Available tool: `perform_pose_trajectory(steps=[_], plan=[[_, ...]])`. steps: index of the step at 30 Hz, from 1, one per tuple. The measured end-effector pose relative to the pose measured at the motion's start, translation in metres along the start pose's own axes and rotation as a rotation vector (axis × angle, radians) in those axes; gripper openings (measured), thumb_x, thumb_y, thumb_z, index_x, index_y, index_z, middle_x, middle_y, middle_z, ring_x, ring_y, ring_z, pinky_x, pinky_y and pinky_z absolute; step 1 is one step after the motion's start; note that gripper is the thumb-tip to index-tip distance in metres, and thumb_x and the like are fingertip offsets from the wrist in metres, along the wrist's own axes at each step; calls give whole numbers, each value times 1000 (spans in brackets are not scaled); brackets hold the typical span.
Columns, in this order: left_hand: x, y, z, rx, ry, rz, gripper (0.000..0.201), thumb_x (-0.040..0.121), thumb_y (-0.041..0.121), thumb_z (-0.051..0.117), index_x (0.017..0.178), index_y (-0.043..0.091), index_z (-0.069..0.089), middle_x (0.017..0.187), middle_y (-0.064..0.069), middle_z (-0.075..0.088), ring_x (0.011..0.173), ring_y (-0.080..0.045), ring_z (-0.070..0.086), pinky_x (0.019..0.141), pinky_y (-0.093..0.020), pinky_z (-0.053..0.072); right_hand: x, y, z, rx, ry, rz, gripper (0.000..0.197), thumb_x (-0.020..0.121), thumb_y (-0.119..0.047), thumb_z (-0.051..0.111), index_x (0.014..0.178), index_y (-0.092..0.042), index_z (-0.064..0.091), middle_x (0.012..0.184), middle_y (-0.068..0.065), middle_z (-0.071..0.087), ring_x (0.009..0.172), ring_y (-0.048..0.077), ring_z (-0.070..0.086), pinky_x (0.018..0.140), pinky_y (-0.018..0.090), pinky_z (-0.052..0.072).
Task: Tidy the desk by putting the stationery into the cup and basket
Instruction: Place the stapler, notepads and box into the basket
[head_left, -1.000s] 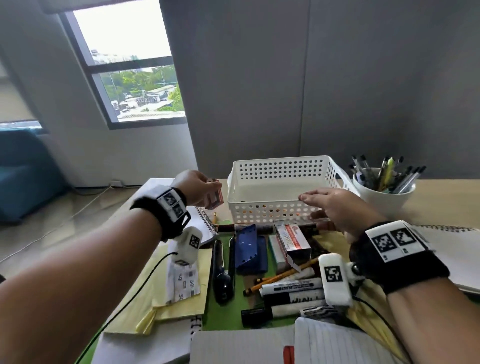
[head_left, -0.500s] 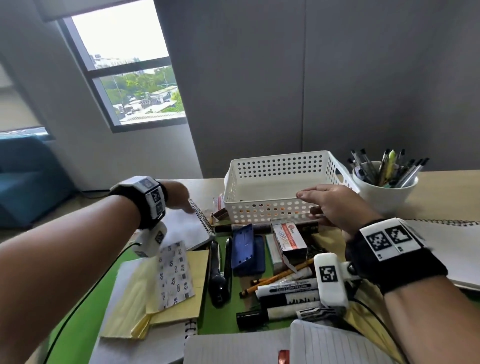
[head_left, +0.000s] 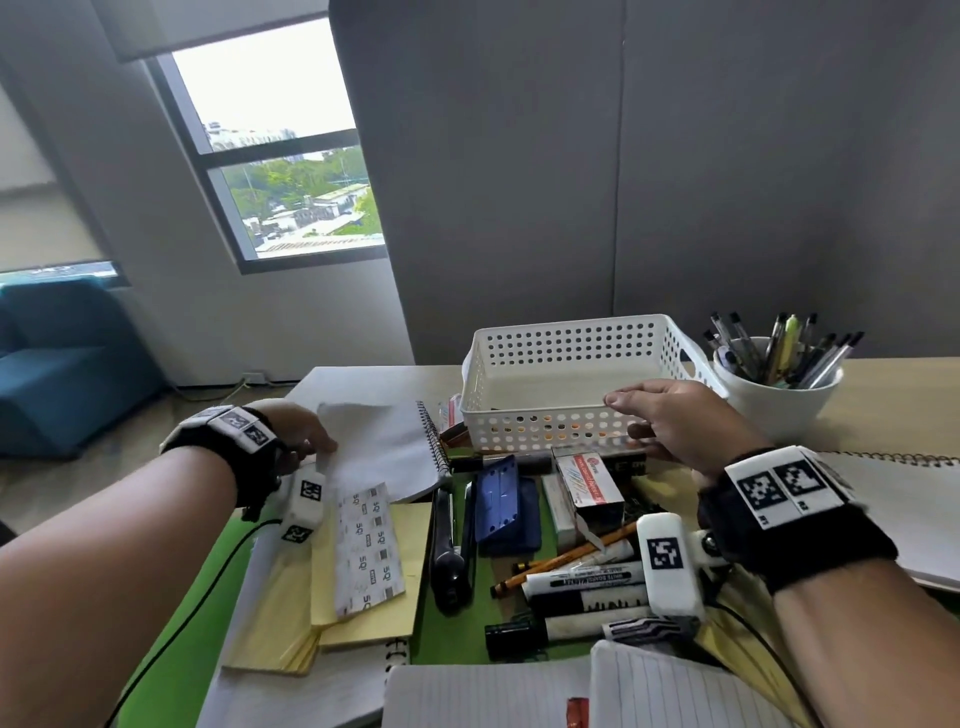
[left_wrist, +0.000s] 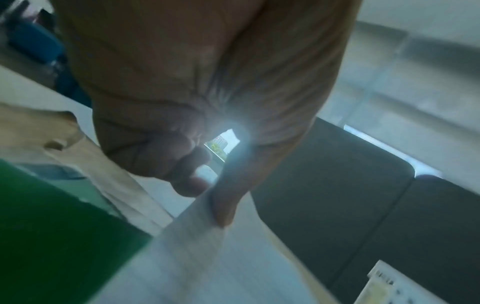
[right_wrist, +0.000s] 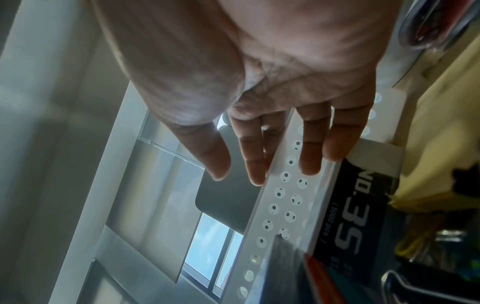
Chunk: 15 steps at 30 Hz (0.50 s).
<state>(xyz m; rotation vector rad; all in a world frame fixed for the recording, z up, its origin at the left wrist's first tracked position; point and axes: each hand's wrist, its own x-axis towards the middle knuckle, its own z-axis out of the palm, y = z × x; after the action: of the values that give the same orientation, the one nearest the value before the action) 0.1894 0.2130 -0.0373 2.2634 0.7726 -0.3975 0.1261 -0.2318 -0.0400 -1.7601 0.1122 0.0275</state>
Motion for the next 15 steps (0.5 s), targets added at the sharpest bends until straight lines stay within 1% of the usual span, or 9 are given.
perform_pose_trajectory(steps=[1, 2, 3, 4, 5, 6, 9, 12, 15], plan=[[3, -2, 0, -92, 14, 27, 19, 80, 2, 79, 77, 5, 61, 59, -6, 47, 47, -17, 36, 55, -20, 30, 0, 0, 0, 1, 0, 10, 15, 90, -28, 75, 93, -14, 79, 102, 13, 73, 85, 22, 64, 93, 46, 59], [1, -3, -1, -200, 24, 69, 14, 83, -1, 76, 82, 4, 62, 61, -7, 54, 49, -18, 44, 53, -20, 37, 1, 0, -1, 6, 0, 18, 16, 89, -28, 75, 93, -13, 79, 104, 14, 73, 85, 22, 65, 95, 49, 58], [-5, -1, 0, -321, 14, 124, 9, 85, -4, 73, 90, 0, 66, 71, -11, 67, 59, -22, 58, 57, -26, 51, 1, 0, -1, 10, -1, 20, 16, 89, -28, 75, 94, -13, 79, 105, 14, 73, 86, 23, 65, 95, 49, 58], [-10, 0, -1, -432, -19, 184, 16, 86, -7, 69, 101, -2, 70, 91, -14, 76, 77, -27, 70, 71, -36, 61, 1, 0, -2, 10, -4, 20, 16, 90, -28, 75, 95, -13, 79, 103, 12, 73, 87, 23, 64, 95, 47, 58], [-21, 3, -1, -513, -66, 240, 25, 89, -7, 65, 112, 0, 71, 108, -15, 76, 92, -29, 73, 84, -44, 62, 1, -1, -2, 2, -6, 19, 16, 90, -28, 75, 95, -13, 78, 99, 9, 73, 87, 22, 64, 93, 44, 59], [-34, 7, -3, -569, -101, 291, 27, 93, -5, 61, 118, 1, 70, 117, -15, 75, 95, -28, 73, 86, -46, 62, 1, -2, -2, -17, -9, 17, 16, 89, -30, 75, 94, -14, 78, 97, 5, 73, 86, 21, 64, 89, 42, 58], [-79, 21, -15, -707, -138, 422, 26, 104, 6, 50, 124, 4, 65, 119, -16, 73, 78, -22, 76, 62, -36, 64, -7, -13, -4, -107, -15, -22, 16, 90, -33, 74, 95, -17, 77, 96, 1, 73, 79, 16, 61, 71, 32, 52], [-129, 41, -26, -829, -113, 581, 30, 104, 9, 51, 131, 2, 61, 123, -19, 71, 77, -20, 76, 61, -30, 62, -28, -37, -6, -157, -6, -167, 13, 92, -30, 71, 99, -19, 74, 93, -5, 74, 73, 5, 61, 65, 21, 43], [-180, 67, -22, -842, -46, 760, 21, 104, 9, 53, 123, 7, 62, 120, -18, 72, 82, -22, 76, 67, -32, 63, -56, -69, 0, -85, -35, -369, 15, 89, -30, 75, 102, -23, 74, 94, -8, 76, 82, -2, 69, 77, 23, 50]])
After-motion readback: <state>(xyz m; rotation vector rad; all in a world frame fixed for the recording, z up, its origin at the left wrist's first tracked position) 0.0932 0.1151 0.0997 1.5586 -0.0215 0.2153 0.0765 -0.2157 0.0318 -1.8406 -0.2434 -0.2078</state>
